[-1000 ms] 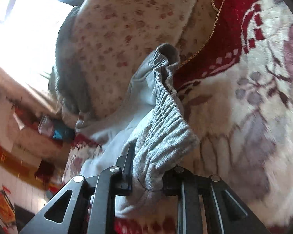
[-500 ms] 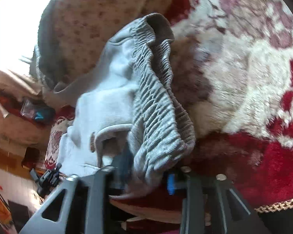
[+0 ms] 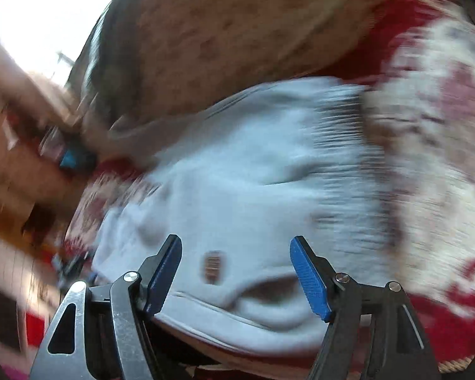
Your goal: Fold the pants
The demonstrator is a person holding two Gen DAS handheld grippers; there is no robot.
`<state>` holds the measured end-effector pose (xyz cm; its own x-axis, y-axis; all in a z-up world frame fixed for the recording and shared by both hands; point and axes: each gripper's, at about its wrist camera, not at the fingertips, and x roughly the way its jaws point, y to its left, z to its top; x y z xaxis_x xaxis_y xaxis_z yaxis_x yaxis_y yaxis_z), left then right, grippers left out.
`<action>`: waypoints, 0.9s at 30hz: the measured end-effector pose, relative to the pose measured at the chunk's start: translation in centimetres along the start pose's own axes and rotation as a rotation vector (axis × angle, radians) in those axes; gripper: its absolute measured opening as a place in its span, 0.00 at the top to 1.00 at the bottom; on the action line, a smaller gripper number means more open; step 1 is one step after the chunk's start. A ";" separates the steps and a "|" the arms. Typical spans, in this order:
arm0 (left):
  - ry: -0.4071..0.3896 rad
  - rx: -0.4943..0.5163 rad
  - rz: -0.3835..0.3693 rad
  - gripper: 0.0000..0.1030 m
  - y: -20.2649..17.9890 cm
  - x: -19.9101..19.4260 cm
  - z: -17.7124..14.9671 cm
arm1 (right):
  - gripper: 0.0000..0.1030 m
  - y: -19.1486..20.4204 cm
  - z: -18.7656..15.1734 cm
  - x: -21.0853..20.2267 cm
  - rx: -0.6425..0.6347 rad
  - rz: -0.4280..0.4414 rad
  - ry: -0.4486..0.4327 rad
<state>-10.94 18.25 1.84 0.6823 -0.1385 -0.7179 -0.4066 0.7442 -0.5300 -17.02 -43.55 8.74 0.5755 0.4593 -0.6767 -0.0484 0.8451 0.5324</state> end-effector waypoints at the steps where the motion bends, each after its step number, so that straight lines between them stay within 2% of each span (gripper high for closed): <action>1: 0.005 -0.001 0.007 0.29 0.0 0.6 0.5 | 0.26 1.2 0.3 1.5 -0.035 0.009 0.019; 2: 0.006 0.006 0.007 0.32 -0.1 1.2 1.0 | 0.24 2.5 0.3 2.9 -0.073 0.017 0.034; 3: -0.001 0.026 0.012 0.46 -0.5 1.5 1.4 | 0.23 3.9 0.5 4.6 -0.114 0.022 0.054; 4: -0.017 0.063 0.037 0.66 -1.1 1.6 1.8 | 0.23 5.2 0.7 6.5 -0.148 0.014 0.080; 6: -0.046 0.150 0.081 0.87 -2.4 1.0 2.4 | 0.23 7.1 0.8 9.0 -0.188 0.024 0.119; 8: -0.082 0.192 0.060 0.88 -2.9 -0.1 3.1 | 0.23 8.2 0.7 11.1 -0.215 0.025 0.143; 12: -0.131 0.267 0.067 0.88 -2.5 -2.3 3.1 | 0.21 8.6 0.0 13.9 -0.206 0.042 0.197; 15: -0.062 0.283 0.156 0.88 -0.9 -0.3 2.0 | 0.20 7.9 -0.5 15.0 -0.204 0.013 0.231; 17: -0.050 0.268 0.168 0.86 0.0 0.1 1.3 | 0.17 8.0 -0.9 14.9 -0.226 0.015 0.222; 18: -0.060 0.267 0.170 0.83 0.0 -0.1 1.2 | 0.16 8.2 -0.9 14.8 -0.231 0.014 0.227; 20: -0.080 0.261 0.191 0.68 -0.1 -0.8 1.1 | 0.16 8.3 -0.7 14.7 -0.231 0.015 0.238; 21: -0.085 0.253 0.220 0.49 -0.1 -1.1 1.1 | 0.16 8.1 -0.7 14.4 -0.223 0.023 0.242; 22: -0.094 0.250 0.237 0.37 0.0 -1.5 1.2 | 0.16 8.2 -0.5 14.4 -0.215 0.028 0.240; 26: -0.148 0.268 0.259 0.35 -0.7 -3.5 0.9 | 0.15 7.8 -0.3 13.7 -0.200 0.024 0.219; 27: -0.157 0.270 0.261 0.30 -0.9 -3.8 1.1 | 0.15 7.8 -0.3 13.6 -0.197 0.024 0.216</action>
<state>-12.52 18.82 5.55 0.6704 0.1633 -0.7238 -0.4185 0.8888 -0.1870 -9.85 -30.69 3.54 0.3860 0.5100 -0.7687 -0.2298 0.8602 0.4553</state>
